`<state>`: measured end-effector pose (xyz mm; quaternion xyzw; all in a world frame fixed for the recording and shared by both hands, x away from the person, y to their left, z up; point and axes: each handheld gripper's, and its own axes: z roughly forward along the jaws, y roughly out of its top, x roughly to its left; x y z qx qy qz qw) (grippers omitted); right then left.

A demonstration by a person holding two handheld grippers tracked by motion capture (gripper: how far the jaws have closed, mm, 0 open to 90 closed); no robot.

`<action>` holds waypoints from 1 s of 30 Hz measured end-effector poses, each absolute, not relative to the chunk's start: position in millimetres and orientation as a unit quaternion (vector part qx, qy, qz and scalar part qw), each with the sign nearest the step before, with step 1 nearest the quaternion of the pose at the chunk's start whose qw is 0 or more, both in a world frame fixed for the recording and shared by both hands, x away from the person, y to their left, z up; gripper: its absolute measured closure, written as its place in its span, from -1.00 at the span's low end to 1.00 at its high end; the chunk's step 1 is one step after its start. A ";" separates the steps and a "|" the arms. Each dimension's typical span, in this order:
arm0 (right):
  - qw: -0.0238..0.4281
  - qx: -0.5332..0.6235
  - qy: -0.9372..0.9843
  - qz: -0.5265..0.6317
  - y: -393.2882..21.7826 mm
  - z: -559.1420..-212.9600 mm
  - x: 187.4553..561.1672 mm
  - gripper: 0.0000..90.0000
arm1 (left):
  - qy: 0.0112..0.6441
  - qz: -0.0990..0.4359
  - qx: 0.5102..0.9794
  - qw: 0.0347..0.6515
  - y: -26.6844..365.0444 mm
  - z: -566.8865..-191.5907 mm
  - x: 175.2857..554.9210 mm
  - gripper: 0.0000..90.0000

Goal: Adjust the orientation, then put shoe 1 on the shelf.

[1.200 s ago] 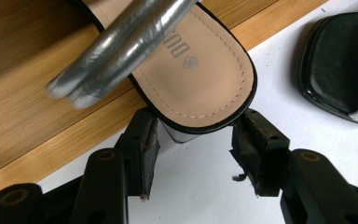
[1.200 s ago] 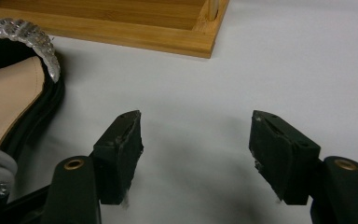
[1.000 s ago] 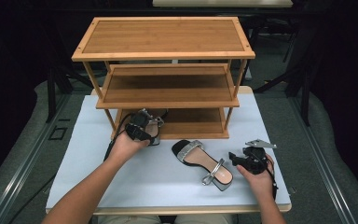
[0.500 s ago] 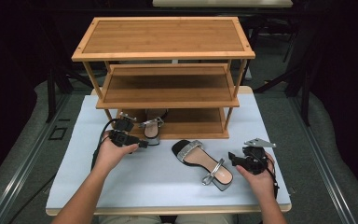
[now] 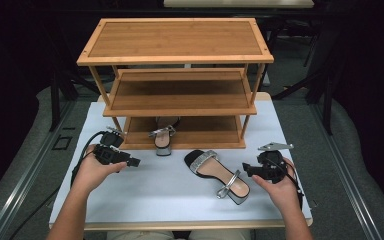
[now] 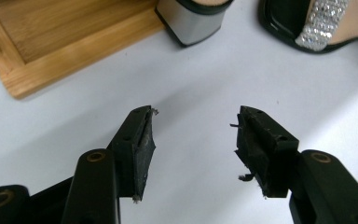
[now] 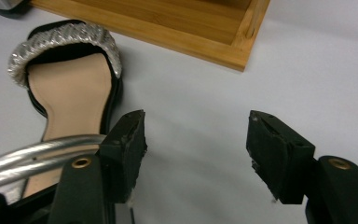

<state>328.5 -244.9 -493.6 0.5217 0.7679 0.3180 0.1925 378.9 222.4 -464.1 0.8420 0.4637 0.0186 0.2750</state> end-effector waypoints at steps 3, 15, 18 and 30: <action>0.178 0.512 0.777 0.320 -240.5 -482.8 330.5 -0.16 | 0.452 0.011 0.847 0.280 222.7 -458.4 373.5 0.02; 0.133 0.482 0.815 0.291 -210.2 -451.0 344.2 -0.17 | 0.430 -0.016 0.852 0.298 220.6 -453.4 364.3 0.02; 0.126 0.462 0.832 0.282 -199.0 -452.3 342.3 -0.17 | 0.432 -0.016 0.851 0.298 222.8 -454.5 364.4 0.02; 0.110 0.412 0.869 0.253 -160.4 -474.8 342.5 -0.18 | 0.443 -0.012 0.847 0.295 228.3 -457.0 359.2 0.01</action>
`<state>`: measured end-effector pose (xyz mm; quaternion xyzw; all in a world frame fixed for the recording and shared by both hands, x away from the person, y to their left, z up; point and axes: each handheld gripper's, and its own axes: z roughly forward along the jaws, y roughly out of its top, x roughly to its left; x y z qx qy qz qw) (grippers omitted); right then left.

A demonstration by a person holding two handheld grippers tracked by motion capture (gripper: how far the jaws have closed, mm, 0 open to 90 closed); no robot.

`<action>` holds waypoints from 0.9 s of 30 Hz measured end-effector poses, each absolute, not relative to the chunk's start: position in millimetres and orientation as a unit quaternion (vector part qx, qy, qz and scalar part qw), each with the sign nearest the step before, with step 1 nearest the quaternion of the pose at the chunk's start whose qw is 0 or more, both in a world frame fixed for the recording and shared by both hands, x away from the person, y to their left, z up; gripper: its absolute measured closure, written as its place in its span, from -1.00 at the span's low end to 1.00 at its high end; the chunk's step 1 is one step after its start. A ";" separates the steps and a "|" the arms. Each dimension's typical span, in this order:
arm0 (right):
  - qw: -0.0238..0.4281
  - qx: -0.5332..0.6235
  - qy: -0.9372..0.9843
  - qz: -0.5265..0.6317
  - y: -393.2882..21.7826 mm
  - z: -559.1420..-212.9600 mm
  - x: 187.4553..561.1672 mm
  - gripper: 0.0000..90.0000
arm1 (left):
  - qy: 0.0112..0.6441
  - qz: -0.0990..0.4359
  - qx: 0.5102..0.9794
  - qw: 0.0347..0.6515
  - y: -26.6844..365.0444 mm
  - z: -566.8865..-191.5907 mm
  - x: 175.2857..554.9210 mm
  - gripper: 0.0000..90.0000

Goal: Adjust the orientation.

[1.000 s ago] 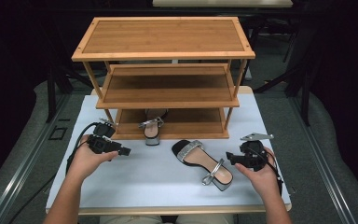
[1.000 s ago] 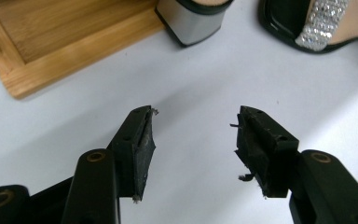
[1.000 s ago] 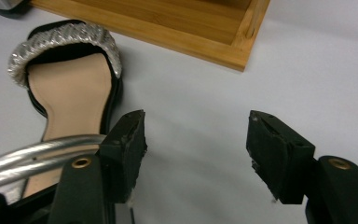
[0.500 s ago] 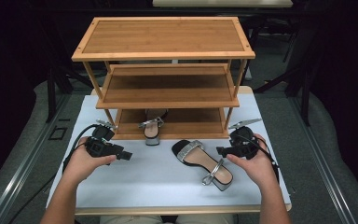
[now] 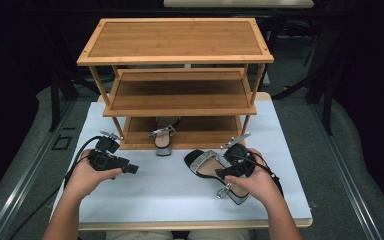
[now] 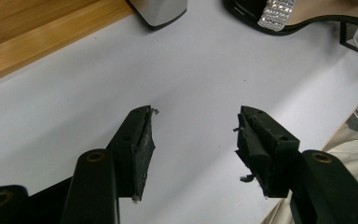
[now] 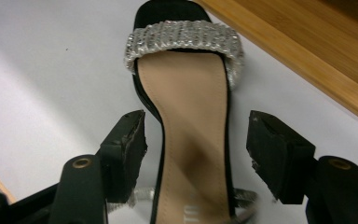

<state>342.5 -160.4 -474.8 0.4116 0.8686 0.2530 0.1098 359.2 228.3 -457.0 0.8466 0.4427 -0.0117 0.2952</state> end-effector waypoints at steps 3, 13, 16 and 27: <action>0.104 0.405 0.872 0.253 -157.0 -478.0 344.8 -0.18 | 0.445 -0.011 0.845 0.296 229.9 -457.2 358.6 0.01; 0.090 0.410 0.877 0.232 -154.7 -488.8 351.0 -0.21 | 0.449 -0.011 0.844 0.294 231.8 -458.9 357.5 -0.01; 0.083 0.407 0.881 0.225 -153.5 -491.8 351.7 -0.22 | 0.449 -0.012 0.844 0.294 232.3 -459.4 357.7 -0.01; 0.059 0.410 0.890 0.192 -153.2 -497.4 356.9 -0.30 | 0.454 -0.012 0.840 0.296 235.5 -459.3 358.1 -0.02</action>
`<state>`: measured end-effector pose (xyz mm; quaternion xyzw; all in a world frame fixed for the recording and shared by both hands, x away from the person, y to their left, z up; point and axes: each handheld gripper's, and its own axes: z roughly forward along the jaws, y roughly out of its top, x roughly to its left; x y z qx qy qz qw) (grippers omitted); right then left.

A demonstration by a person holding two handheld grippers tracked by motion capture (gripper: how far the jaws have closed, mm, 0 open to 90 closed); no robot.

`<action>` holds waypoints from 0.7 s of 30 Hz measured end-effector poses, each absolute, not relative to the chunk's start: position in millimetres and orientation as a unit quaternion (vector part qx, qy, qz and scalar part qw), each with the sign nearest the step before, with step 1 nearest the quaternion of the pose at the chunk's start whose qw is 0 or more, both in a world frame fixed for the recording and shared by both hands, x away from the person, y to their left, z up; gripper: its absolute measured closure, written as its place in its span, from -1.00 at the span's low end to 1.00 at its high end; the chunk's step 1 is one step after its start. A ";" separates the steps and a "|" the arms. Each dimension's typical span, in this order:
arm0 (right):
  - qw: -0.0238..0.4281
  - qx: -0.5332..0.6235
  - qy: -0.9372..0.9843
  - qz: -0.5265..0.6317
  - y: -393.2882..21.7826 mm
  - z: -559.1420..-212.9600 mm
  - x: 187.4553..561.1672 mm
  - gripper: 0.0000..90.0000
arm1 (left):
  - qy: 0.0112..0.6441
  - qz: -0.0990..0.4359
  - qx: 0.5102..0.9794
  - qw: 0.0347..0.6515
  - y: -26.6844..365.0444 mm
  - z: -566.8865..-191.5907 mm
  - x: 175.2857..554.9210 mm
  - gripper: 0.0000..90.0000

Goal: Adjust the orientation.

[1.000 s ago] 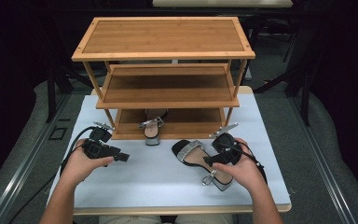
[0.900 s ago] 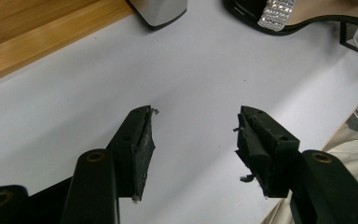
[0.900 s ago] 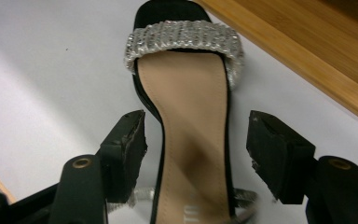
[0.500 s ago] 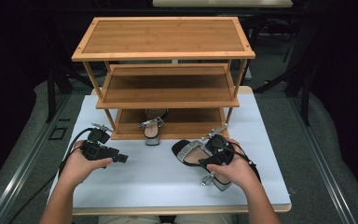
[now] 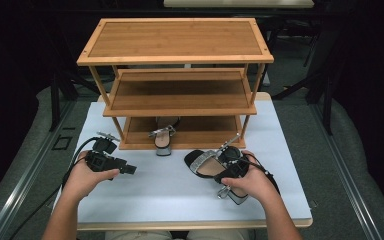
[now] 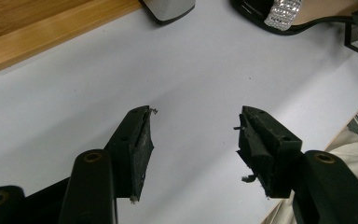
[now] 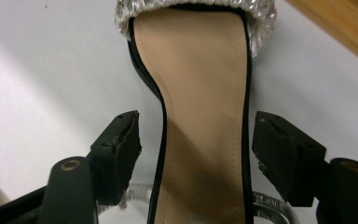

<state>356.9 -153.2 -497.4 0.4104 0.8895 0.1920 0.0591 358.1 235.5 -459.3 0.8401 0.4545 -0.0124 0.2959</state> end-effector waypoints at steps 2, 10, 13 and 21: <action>0.050 0.412 0.892 0.176 -152.4 -496.1 360.6 -0.30 | 0.454 -0.011 0.839 0.298 235.9 -458.4 358.2 -0.02; 0.033 0.406 0.907 0.110 -148.4 -494.6 374.4 -0.32 | 0.456 -0.009 0.835 0.307 241.5 -454.7 357.2 -0.02; 0.008 0.412 0.905 0.104 -149.2 -497.5 377.5 -0.32 | 0.458 -0.009 0.834 0.308 243.7 -455.0 357.5 -0.02; -0.020 0.407 0.909 0.083 -144.2 -503.6 378.3 -0.28 | 0.460 -0.010 0.833 0.308 244.0 -455.7 358.0 -0.02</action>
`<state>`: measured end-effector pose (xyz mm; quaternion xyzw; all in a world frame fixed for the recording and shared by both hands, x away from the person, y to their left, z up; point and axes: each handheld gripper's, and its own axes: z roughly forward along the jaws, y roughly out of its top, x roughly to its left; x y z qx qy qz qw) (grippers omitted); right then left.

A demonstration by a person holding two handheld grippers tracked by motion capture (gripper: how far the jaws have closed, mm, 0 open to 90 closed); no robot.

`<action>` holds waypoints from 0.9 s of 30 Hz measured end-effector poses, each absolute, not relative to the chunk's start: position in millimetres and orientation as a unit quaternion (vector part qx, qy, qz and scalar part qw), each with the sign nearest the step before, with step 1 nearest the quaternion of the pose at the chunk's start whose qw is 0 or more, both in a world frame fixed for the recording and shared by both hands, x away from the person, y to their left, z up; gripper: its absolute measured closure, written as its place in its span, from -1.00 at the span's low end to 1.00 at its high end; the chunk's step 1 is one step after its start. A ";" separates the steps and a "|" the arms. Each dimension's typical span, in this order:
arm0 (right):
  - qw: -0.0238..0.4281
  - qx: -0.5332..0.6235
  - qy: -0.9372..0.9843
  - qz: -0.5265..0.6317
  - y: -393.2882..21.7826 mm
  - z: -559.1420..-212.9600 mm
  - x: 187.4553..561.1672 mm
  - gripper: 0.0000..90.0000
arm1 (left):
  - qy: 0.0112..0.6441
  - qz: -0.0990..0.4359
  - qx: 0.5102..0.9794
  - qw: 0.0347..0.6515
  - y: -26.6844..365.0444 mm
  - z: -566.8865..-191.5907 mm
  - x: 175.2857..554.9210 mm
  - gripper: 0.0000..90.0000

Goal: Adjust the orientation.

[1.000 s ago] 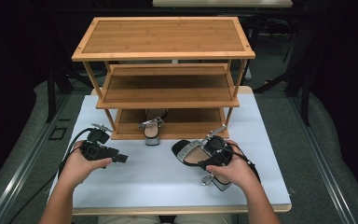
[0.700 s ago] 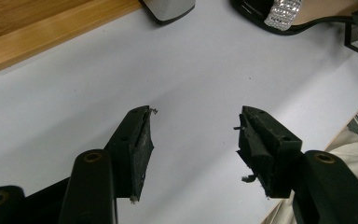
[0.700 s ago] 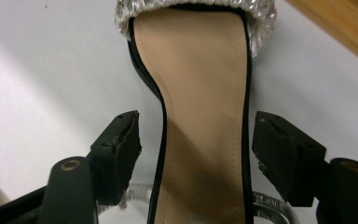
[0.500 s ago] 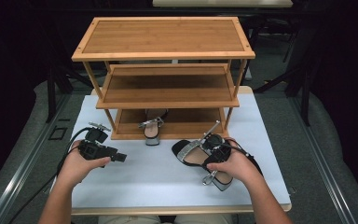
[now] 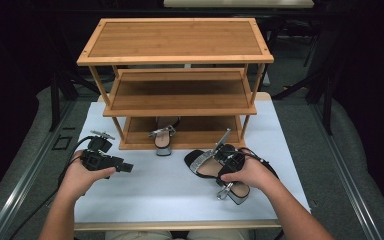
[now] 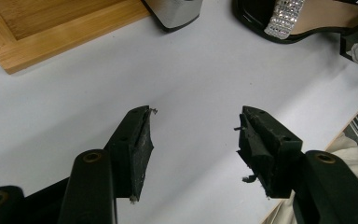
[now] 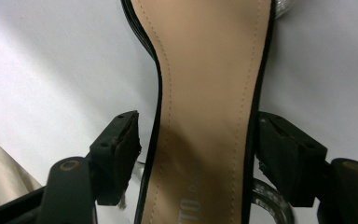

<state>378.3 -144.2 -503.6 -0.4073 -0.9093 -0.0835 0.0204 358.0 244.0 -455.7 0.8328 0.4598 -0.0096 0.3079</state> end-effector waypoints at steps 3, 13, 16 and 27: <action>0.012 -0.409 -0.910 -0.073 -142.4 -505.0 378.6 -0.22 | 0.459 -0.012 0.833 0.307 242.8 -456.6 358.5 -0.02; 0.004 -0.417 -0.906 -0.067 -140.5 -506.3 379.6 -0.11 | 0.460 -0.013 0.834 0.304 243.4 -458.5 359.2 -0.02; -0.001 -0.419 -0.905 -0.068 -140.5 -506.0 378.3 -0.10 | 0.461 -0.012 0.834 0.304 242.9 -459.7 359.6 -0.02; -0.009 -0.434 -0.896 -0.099 -146.6 -506.2 373.1 -0.08 | 0.462 -0.013 0.833 0.304 242.7 -461.5 361.1 -0.02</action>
